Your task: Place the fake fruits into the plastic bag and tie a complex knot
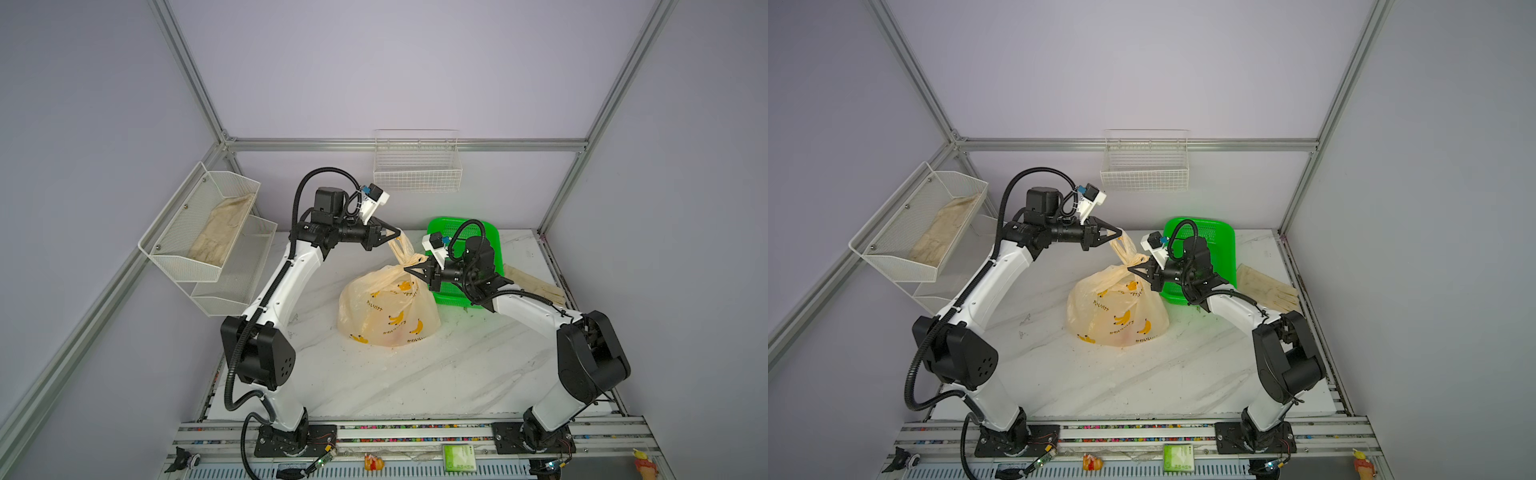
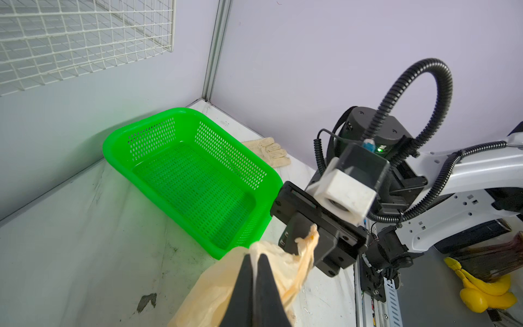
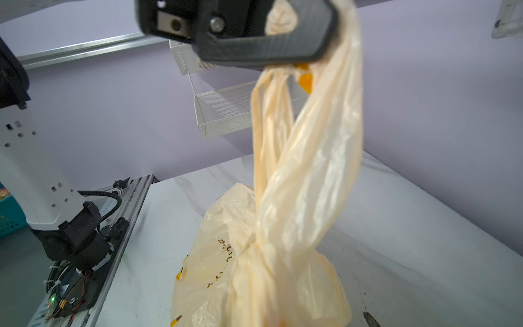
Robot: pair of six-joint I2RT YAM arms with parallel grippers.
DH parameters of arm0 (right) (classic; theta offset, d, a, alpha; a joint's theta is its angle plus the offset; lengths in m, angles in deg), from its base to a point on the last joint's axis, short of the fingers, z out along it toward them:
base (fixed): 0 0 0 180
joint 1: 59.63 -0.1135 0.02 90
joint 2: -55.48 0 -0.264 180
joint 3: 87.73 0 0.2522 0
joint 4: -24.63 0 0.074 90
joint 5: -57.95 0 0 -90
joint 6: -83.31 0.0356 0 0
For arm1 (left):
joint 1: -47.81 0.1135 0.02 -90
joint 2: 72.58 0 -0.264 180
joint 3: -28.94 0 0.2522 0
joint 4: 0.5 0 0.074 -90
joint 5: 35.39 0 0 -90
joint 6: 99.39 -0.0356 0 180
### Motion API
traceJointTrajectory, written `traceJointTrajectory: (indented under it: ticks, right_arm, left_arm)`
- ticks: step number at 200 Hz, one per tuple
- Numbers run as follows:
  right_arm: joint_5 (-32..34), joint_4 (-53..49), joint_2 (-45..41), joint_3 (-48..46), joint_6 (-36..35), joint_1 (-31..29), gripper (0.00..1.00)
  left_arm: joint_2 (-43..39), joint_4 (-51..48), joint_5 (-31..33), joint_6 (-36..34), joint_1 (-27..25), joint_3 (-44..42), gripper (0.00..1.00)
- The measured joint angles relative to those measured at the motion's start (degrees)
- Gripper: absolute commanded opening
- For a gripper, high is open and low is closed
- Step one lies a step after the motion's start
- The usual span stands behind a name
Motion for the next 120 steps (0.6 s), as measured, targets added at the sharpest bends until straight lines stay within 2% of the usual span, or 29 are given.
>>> traceJointTrajectory:
  ticks: [49, 86, 120]
  right_arm:
    - [1.07, -0.46, -0.35, 1.05, 6.27, -0.44, 0.01]
    - [2.25, 0.44, -0.35, 1.03, 13.64, -0.44, 0.07]
    - [2.27, 2.71, -0.35, 0.74, 19.19, -0.44, 0.12]
  left_arm:
    - [-10.91, 5.07, 5.64, -4.17, 0.11, -12.83, 0.00]
    - [-14.95, 9.51, 8.74, -6.99, 0.20, -21.33, 0.00]
    - [-17.70, 12.31, 11.19, -9.18, -0.22, -25.73, 0.00]
